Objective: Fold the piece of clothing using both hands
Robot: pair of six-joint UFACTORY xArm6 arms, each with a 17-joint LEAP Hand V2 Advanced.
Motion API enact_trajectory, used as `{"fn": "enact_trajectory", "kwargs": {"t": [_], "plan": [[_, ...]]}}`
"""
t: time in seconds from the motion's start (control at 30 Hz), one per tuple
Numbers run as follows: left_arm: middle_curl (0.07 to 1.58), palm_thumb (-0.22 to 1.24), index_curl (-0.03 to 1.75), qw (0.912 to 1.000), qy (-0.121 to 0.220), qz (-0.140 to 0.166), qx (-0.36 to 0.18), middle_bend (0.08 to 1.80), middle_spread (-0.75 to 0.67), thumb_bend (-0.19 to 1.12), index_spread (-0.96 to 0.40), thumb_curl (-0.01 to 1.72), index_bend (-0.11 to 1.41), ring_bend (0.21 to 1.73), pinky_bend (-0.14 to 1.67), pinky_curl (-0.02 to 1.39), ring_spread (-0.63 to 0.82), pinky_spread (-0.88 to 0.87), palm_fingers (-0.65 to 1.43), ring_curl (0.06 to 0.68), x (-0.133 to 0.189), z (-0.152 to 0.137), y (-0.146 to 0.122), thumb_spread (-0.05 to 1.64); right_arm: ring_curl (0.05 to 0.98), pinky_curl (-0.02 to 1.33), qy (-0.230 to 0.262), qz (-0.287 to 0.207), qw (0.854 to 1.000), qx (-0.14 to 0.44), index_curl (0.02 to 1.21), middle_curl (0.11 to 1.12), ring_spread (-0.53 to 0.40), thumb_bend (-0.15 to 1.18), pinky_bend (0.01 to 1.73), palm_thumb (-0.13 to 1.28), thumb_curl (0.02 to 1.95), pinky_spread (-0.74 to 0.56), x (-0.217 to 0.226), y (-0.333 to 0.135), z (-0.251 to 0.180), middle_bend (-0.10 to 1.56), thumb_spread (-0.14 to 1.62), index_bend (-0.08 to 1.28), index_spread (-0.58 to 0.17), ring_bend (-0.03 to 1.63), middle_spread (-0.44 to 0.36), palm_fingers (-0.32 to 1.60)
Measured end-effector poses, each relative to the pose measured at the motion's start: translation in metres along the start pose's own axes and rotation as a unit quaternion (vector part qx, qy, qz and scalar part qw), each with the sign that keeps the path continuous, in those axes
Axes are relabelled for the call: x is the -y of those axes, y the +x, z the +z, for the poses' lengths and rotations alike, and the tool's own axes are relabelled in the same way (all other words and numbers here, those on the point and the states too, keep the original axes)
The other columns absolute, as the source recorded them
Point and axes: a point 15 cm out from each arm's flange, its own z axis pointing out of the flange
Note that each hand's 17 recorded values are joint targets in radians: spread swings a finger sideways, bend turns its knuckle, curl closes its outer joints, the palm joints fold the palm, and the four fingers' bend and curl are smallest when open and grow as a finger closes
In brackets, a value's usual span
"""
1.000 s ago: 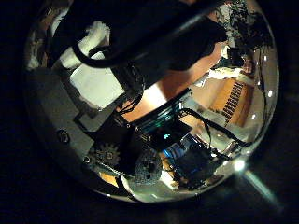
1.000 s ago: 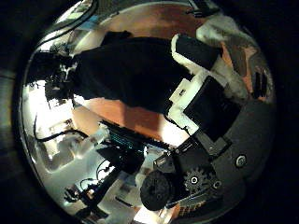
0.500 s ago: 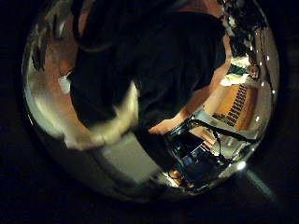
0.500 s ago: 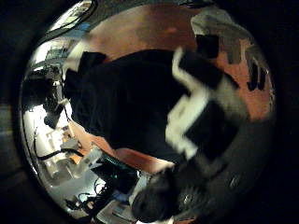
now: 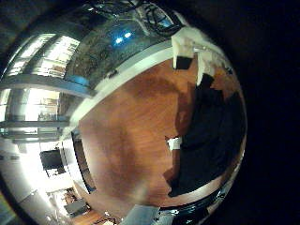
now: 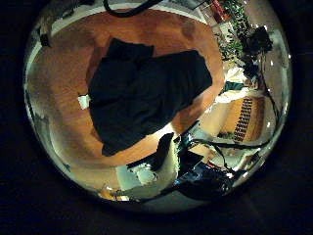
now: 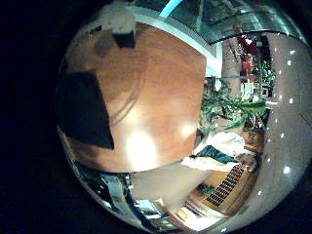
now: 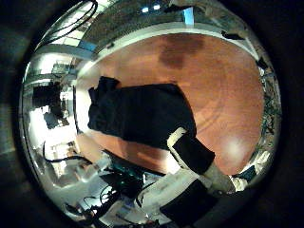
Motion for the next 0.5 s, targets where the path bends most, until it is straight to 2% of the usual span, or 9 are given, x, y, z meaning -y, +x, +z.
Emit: {"fn": "enact_trajectory", "kwargs": {"t": [0.27, 0.37, 0.5], "plan": [[0.48, 0.08, 0.60, 0.9959, -0.059, 0.014, -0.066, 0.19, 0.24, -0.02, -0.03, 0.27, 0.17, 0.80, 0.48, 0.44, 0.23, 0.31, 0.02, 0.280, -0.049, 0.051, 0.040, 1.13, 0.370, 0.41, -0.077, -0.021, 0.996, 0.040, 0.46, 0.45, -0.077, -0.03, 0.60, 0.58, 0.37, 0.25, -0.067, -0.015, 0.060, 0.39, 1.26, 0.20, -0.401, 0.71, -0.124, 0.07], [0.45, 0.07, 0.57, 0.9955, -0.053, 0.014, -0.077, 0.18, 0.25, -0.02, -0.02, 0.27, 0.17, 0.79, 0.47, 0.43, 0.25, 0.32, 0.03, 0.274, -0.055, 0.065, 0.046, 1.13, 0.344, 0.39, -0.103, -0.024, 0.993, 0.052, 0.44, 0.43, -0.048, -0.03, 0.56, 0.55, 0.36, 0.27, -0.078, -0.021, 0.083, 0.36, 1.23, 0.18, -0.394, 0.64, -0.107, 0.05], [0.42, 0.07, 0.52, 0.9951, -0.054, 0.009, -0.083, 0.18, 0.25, -0.02, -0.01, 0.27, 0.18, 0.77, 0.46, 0.41, 0.26, 0.34, 0.05, 0.266, -0.065, 0.076, 0.047, 1.13, 0.314, 0.36, -0.108, -0.029, 0.992, 0.051, 0.41, 0.40, -0.008, -0.03, 0.53, 0.51, 0.35, 0.28, -0.078, -0.025, 0.110, 0.31, 1.19, 0.17, -0.390, 0.58, -0.097, 0.05]]}}
